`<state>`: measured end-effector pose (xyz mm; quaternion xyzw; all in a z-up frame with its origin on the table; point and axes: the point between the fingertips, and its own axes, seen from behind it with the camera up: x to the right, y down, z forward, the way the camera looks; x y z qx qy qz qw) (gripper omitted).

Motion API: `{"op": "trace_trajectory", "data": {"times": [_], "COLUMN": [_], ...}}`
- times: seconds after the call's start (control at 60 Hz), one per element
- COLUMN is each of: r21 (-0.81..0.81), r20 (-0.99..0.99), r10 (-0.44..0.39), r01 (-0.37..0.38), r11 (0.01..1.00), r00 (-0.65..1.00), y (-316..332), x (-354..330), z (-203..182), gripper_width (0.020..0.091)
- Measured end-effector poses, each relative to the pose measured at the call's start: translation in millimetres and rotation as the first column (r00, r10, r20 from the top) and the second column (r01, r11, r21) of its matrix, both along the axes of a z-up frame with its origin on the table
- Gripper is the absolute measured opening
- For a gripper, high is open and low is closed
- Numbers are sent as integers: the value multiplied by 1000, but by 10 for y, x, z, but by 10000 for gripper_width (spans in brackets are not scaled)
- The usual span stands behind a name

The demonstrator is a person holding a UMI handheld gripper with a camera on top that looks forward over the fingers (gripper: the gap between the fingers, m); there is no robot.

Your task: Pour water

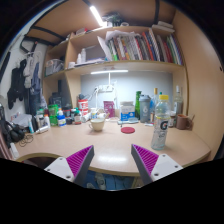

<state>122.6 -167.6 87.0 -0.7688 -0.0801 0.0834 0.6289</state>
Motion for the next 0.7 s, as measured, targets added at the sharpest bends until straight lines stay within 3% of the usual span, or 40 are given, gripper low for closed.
{"op": "trace_trajectory", "data": {"times": [0.333,0.7], "r21": [83,91], "r20": [78,47], "r10": [-113,-282], "r01": [106,277], "r11": [991,957], "r00": [991,958], "y": [298,1413], "x": [598,1706], "z": [234,178], "gripper_width": [829,850]}}
